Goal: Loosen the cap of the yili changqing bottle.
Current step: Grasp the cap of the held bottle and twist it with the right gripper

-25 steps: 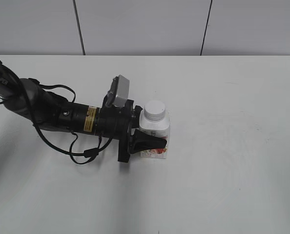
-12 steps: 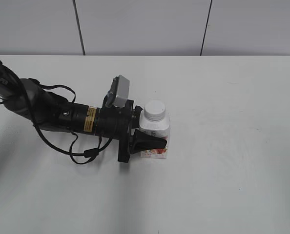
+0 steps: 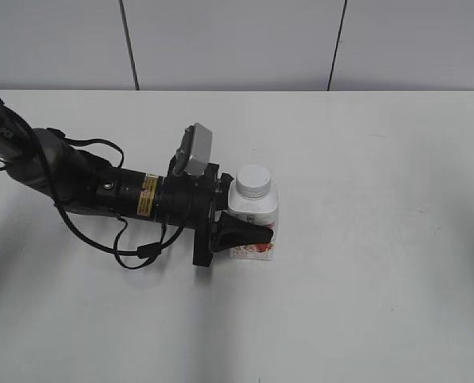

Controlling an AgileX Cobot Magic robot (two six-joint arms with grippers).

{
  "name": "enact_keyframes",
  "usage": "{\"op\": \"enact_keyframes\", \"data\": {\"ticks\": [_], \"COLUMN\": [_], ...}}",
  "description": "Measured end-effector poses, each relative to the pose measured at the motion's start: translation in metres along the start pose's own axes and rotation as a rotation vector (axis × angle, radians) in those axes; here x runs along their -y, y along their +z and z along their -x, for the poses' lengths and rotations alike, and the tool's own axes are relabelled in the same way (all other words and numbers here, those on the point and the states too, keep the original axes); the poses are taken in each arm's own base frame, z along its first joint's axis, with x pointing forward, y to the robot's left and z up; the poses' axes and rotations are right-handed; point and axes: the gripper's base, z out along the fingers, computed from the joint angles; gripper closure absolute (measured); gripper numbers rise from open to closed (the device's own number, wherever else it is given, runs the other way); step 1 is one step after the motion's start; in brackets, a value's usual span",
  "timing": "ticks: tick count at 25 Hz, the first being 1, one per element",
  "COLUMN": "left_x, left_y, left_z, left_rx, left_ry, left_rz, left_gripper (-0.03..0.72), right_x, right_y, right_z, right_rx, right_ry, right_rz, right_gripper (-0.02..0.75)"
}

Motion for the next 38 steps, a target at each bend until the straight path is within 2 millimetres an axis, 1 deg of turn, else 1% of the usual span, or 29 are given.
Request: {"op": "enact_keyframes", "data": {"ticks": [2, 3, 5, 7, 8, 11, 14, 16, 19, 24, 27, 30, 33, 38], "left_x": [0.000, 0.000, 0.000, 0.000, 0.000, 0.000, 0.000, 0.000, 0.000, 0.000, 0.000, 0.000, 0.000, 0.000], "left_y": [0.000, 0.000, 0.000, 0.000, 0.000, 0.000, 0.000, 0.000, 0.001, 0.001, 0.001, 0.001, 0.001, 0.001], "left_z": [0.000, 0.000, 0.000, 0.000, 0.000, 0.000, 0.000, 0.000, 0.000, 0.000, 0.000, -0.001, 0.000, -0.001], "left_rx": [-0.001, -0.001, -0.001, -0.001, -0.001, -0.001, -0.002, -0.003, -0.003, -0.003, -0.007, -0.009, -0.010, -0.011], "left_ry": [0.000, 0.000, 0.001, 0.001, 0.001, 0.001, 0.001, 0.000, -0.003, -0.004, -0.004, -0.005, -0.005, -0.006], "left_rz": [-0.001, -0.001, -0.002, -0.002, -0.002, -0.002, -0.001, 0.000, -0.001, 0.000, 0.003, 0.004, 0.006, 0.006], "left_gripper": [0.302, 0.302, 0.302, 0.302, 0.302, 0.302, 0.302, 0.302, 0.302, 0.302, 0.302, 0.302, 0.302, 0.302], "right_x": [0.004, 0.004, 0.007, 0.004, 0.002, -0.014, -0.038, -0.053, -0.076, -0.116, -0.134, -0.150, -0.163, -0.173], "right_y": [0.020, 0.026, 0.044, 0.061, 0.073, 0.103, 0.131, 0.151, 0.175, 0.204, 0.223, 0.242, 0.254, 0.264], "right_z": [0.024, 0.034, 0.054, 0.073, 0.080, 0.098, 0.109, 0.112, 0.115, 0.117, 0.114, 0.108, 0.103, 0.093], "right_rx": [-0.083, -0.105, -0.178, -0.238, -0.276, -0.353, -0.429, -0.486, -0.530, -0.562, -0.586, -0.613, -0.632, -0.663], "right_ry": [0.039, 0.051, 0.080, 0.094, 0.100, 0.108, 0.115, 0.118, 0.111, 0.081, 0.067, 0.044, 0.029, 0.014], "right_rz": [-0.002, -0.003, 0.001, 0.009, 0.012, 0.018, 0.030, 0.033, 0.043, 0.069, 0.076, 0.080, 0.085, 0.085], "right_gripper": [0.224, 0.224, 0.224, 0.224, 0.224, 0.224, 0.224, 0.224, 0.224, 0.224, 0.224, 0.224, 0.224, 0.224]}}
